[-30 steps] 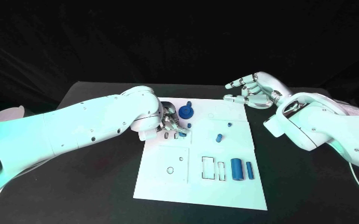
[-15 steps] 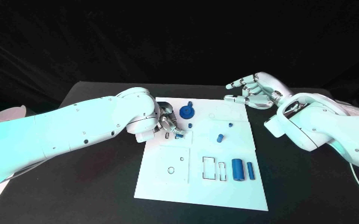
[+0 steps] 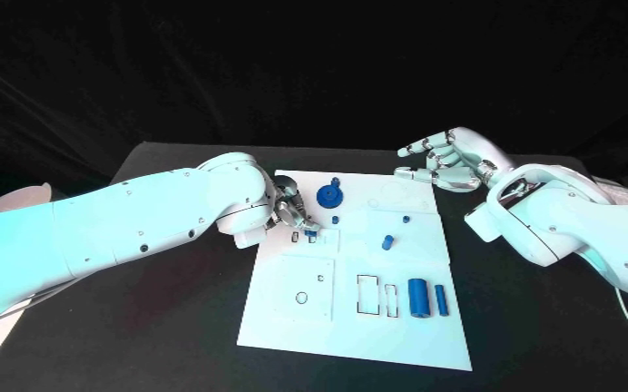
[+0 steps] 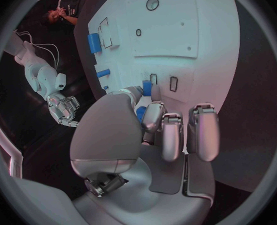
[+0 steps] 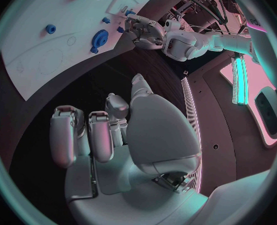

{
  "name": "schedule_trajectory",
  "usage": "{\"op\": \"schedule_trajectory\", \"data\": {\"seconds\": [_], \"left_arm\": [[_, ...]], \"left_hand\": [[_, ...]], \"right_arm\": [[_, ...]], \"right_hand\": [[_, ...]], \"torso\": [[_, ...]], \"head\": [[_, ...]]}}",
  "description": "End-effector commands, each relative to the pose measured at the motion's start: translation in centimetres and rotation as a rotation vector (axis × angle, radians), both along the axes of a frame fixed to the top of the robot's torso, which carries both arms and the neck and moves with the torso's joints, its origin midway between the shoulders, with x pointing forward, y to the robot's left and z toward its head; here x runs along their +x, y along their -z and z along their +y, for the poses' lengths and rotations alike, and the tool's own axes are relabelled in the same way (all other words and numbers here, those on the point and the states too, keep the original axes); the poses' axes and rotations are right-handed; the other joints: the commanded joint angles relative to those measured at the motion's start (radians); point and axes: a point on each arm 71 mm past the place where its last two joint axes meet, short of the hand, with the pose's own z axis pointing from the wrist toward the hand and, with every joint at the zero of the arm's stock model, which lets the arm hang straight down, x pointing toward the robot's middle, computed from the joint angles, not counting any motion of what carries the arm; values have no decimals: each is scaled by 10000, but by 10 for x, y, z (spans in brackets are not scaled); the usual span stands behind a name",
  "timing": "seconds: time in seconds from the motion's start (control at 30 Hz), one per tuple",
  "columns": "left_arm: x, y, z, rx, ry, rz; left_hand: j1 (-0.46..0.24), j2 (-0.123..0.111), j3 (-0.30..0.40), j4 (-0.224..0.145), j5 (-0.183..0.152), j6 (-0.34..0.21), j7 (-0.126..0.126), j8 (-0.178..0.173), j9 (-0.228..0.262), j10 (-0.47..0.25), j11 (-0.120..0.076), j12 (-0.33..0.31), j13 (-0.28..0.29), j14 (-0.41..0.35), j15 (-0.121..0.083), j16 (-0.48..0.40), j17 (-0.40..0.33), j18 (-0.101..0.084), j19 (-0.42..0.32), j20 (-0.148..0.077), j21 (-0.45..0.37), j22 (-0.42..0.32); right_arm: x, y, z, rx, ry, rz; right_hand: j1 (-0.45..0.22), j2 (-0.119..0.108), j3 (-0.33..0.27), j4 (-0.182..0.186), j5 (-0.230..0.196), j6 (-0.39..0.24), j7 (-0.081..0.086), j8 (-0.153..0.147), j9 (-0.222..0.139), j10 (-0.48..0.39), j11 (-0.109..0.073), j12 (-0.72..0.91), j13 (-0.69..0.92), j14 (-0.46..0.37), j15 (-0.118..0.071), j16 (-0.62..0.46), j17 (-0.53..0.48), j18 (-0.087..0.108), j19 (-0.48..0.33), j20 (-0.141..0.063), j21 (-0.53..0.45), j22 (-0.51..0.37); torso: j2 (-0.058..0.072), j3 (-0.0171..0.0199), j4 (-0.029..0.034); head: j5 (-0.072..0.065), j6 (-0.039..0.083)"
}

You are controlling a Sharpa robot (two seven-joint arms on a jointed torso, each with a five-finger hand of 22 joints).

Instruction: Assemble the parts on the task board

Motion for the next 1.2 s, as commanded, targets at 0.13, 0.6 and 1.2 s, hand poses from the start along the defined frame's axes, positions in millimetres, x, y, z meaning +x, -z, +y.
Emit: {"op": "schedule_trajectory", "data": {"seconds": [0.13, 0.6, 1.2], "left_arm": [[2, 0, -3, 419, 88, -198], [1, 5, -12, 1300, 717, -135], [1, 6, -8, 1812, 944, -55]], "left_hand": [[-84, -9, 1802, -1729, -10, 83, -71, 51, 26, 63, 0, 31, 38, 1052, 14, 31, 2631, -208, 513, 38, 56, 1079], [-143, -47, 1883, -1811, -15, 119, -73, 47, 39, 108, -2, 83, 96, 1052, 12, 31, 2631, -224, 542, 37, 100, 1156], [-189, -70, 1952, -1887, -15, 153, -73, 41, 47, 135, -5, 111, 129, 1052, 11, 31, 2631, -243, 575, 35, 151, 1246]], "right_arm": [[-1, 1, 2, -71, -137, -5], [-1, 0, 2, -65, -172, -8], [-1, 1, 2, -69, -175, -6]], "right_hand": [[-4, 78, -43, -8, 35, 81, 0, 28, 8, -50, -19, -43, -15, 760, -71, -39, 1488, 94, -80, -23, -40, -8], [-4, 78, -43, -8, 35, 81, 0, 28, 8, -50, -19, -43, -15, 760, -71, -39, 1488, 94, -80, -23, -40, -8], [-4, 78, -43, -8, 35, 81, 0, 28, 8, -50, -19, -43, -15, 760, -71, -39, 1488, 94, -80, -23, -40, -8]], "torso": [[11, -10, -19], [10, -5, -19], [12, -12, -9]], "head": [[22, 6], [33, -44], [35, -70]]}}
